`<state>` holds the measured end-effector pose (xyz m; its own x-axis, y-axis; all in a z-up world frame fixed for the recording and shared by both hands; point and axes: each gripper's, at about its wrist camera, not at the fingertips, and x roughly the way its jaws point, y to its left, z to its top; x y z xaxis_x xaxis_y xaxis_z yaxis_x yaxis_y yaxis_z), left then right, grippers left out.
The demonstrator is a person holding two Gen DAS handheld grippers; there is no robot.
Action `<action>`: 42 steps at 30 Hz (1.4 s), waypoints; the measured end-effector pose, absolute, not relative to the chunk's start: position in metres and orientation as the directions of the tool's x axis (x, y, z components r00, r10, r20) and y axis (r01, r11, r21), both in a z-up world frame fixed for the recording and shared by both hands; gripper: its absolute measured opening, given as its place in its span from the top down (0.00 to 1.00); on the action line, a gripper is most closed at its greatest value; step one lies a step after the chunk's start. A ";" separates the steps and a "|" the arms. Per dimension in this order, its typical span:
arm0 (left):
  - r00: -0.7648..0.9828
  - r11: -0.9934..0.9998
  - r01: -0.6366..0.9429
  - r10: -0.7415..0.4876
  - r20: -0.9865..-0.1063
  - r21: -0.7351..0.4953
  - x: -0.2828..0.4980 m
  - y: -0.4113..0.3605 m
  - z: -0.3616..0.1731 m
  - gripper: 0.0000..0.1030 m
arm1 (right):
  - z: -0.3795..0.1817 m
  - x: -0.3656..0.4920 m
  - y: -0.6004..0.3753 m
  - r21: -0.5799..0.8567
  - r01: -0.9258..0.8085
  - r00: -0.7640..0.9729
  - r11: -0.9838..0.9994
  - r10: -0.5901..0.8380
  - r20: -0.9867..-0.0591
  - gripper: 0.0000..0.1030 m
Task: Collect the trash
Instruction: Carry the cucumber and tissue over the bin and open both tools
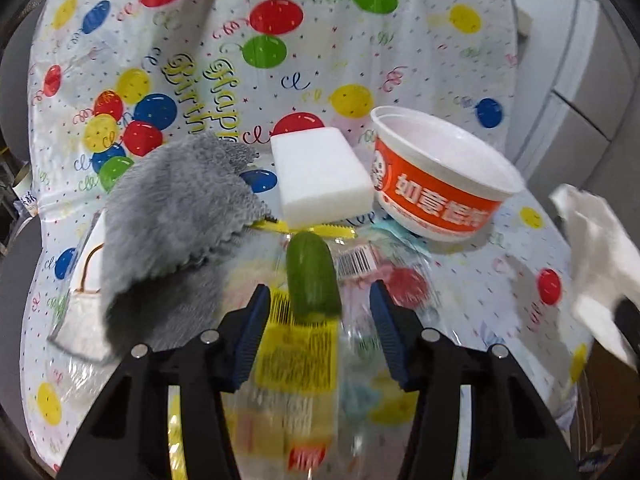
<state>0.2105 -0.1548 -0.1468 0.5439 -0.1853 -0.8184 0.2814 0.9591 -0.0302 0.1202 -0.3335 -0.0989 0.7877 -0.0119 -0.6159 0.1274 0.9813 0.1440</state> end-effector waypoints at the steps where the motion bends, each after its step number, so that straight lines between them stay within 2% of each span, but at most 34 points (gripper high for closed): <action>1: 0.537 0.962 0.272 -0.169 -0.826 -0.019 0.217 -0.158 -0.152 0.53 | -0.100 0.119 -0.335 0.145 0.129 0.787 0.981 -0.012 -0.617 0.96; 4: 0.515 0.967 0.254 -0.150 -0.844 -0.016 0.230 -0.159 -0.163 0.60 | -0.105 0.121 -0.340 0.162 0.131 0.782 0.978 -0.002 -0.623 0.96; 6: 0.501 0.966 0.259 -0.141 -0.854 -0.007 0.236 -0.159 -0.171 0.67 | -0.108 0.121 -0.342 0.172 0.136 0.779 0.976 0.002 -0.627 0.96; 9: 0.504 0.960 0.278 -0.158 -0.849 -0.014 0.237 -0.156 -0.173 0.70 | -0.111 0.121 -0.343 0.170 0.142 0.776 0.975 -0.004 -0.631 0.96; 16: 0.543 0.933 0.329 -0.315 -0.778 -0.148 0.207 -0.126 -0.143 0.71 | -0.106 0.115 -0.344 0.178 0.156 0.782 0.972 -0.011 -0.624 0.96; 25: 0.571 0.871 0.450 -0.451 -0.686 -0.198 0.140 -0.112 -0.095 0.71 | -0.091 0.091 -0.341 0.205 0.162 0.793 0.965 -0.004 -0.609 0.96; 33: 0.529 0.793 0.579 -0.542 -0.653 -0.188 0.081 -0.159 -0.088 0.71 | -0.087 0.029 -0.364 0.191 0.268 0.769 0.944 -0.090 -0.633 0.96; 42: 0.369 0.616 0.755 -0.681 -0.632 -0.223 0.031 -0.246 -0.111 0.71 | -0.092 -0.060 -0.413 0.172 0.472 0.708 0.865 -0.256 -0.658 0.96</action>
<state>0.0313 -0.2463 -0.1105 0.3693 -0.6813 -0.6320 0.7553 0.6162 -0.2230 -0.0595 -0.4132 -0.0917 0.7085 -0.2561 -0.6576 0.4722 0.8645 0.1721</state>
